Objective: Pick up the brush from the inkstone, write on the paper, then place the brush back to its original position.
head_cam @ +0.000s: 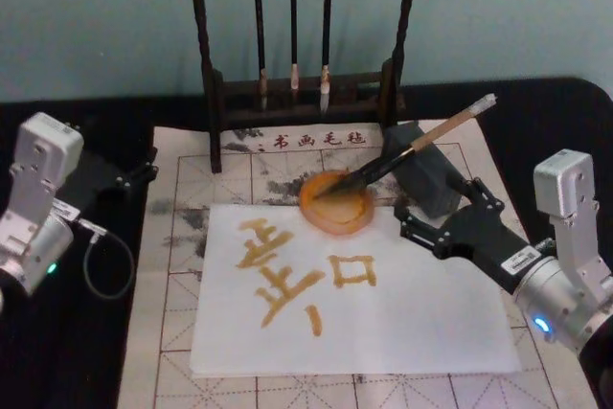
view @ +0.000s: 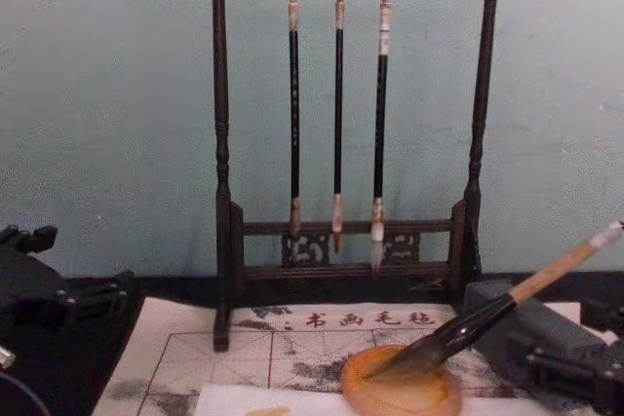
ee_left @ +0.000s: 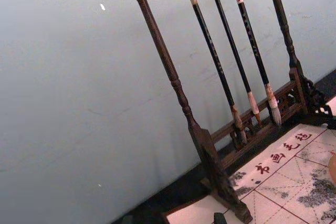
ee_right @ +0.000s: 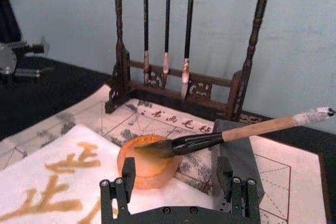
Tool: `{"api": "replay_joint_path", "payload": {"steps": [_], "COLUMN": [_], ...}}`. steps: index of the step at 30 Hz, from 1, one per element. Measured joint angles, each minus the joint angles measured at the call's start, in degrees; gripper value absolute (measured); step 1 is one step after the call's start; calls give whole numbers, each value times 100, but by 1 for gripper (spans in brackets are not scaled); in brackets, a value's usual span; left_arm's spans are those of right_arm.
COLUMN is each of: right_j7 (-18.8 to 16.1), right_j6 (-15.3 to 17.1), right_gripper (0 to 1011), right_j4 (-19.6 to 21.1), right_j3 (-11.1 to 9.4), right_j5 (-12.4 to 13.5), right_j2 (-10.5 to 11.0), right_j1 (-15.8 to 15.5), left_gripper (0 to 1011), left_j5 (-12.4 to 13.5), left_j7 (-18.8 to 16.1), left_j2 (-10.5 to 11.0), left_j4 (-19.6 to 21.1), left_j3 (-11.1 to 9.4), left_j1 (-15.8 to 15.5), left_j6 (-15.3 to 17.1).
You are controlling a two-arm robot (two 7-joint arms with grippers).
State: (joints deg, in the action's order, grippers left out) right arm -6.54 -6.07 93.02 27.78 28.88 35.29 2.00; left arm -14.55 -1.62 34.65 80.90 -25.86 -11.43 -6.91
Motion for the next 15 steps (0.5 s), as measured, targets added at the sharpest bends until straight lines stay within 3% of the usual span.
{"api": "replay_joint_path", "payload": {"steps": [6, 15], "right_j7": [-30, -30], "right_j6": [146, 140], "right_gripper": [1000, 1000], "right_j4": [-24, -24], "right_j3": [8, 7], "right_j5": [-169, -167], "right_j2": [-24, -20], "right_j1": [16, 16], "left_gripper": [1001, 1001], "left_j5": [0, 0], "left_j7": [0, 0], "left_j2": [0, 0], "left_j4": [0, 0], "left_j3": [0, 0], "left_j1": [0, 0], "left_j6": [0, 0]}}
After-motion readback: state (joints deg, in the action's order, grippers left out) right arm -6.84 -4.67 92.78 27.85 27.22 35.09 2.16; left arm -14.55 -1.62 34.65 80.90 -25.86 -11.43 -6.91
